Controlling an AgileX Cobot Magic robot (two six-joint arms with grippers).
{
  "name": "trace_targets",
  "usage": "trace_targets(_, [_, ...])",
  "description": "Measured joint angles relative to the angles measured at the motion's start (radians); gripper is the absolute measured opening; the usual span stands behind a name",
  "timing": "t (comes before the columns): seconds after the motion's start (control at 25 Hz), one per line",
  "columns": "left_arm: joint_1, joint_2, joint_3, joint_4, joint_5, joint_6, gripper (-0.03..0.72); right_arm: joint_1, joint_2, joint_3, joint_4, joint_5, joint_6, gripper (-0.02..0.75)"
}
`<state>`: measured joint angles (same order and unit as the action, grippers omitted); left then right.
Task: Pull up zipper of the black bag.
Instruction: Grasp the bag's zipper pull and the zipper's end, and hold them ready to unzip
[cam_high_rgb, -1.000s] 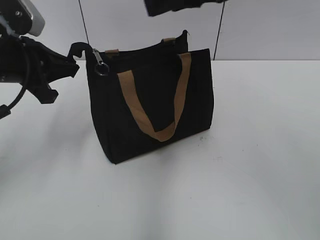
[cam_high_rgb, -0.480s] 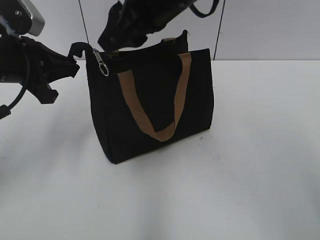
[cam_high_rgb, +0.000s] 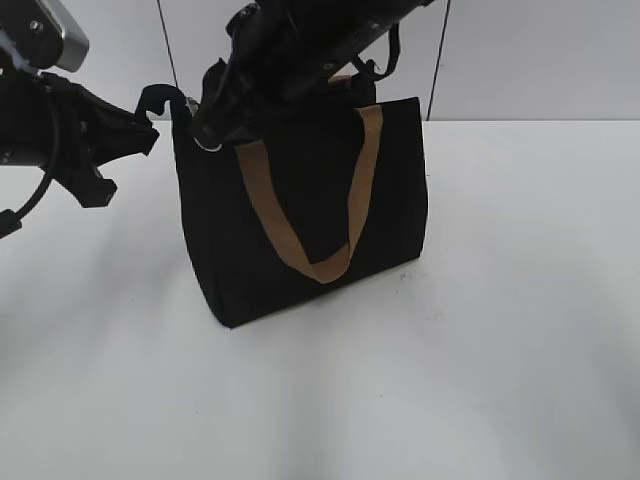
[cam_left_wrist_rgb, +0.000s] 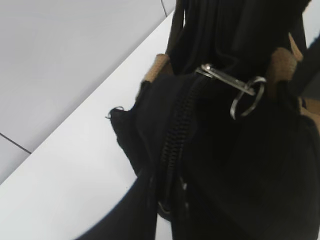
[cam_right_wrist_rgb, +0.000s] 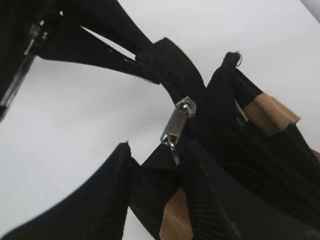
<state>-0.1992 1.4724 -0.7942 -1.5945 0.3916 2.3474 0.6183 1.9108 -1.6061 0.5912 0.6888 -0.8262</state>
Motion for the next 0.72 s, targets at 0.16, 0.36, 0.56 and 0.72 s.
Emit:
trace_targets(0.16, [0.0, 0.0, 0.0, -0.011, -0.001, 0.0, 0.024, 0.0, 0.025, 0.0, -0.008, -0.027, 0.002, 0.285])
trace_targets(0.36, [0.0, 0.0, 0.0, -0.041, -0.002, 0.0, 0.024, 0.0, 0.047, 0.0, -0.008, -0.06, 0.004, 0.28])
trace_targets(0.56, [0.0, 0.0, 0.0, -0.045, -0.002, 0.0, 0.024, 0.0, 0.056, 0.0, -0.009, -0.064, 0.007, 0.246])
trace_targets(0.72, [0.0, 0.0, 0.0, -0.045, -0.001, 0.0, 0.024, 0.0, 0.046, 0.0, -0.01, -0.063, 0.014, 0.245])
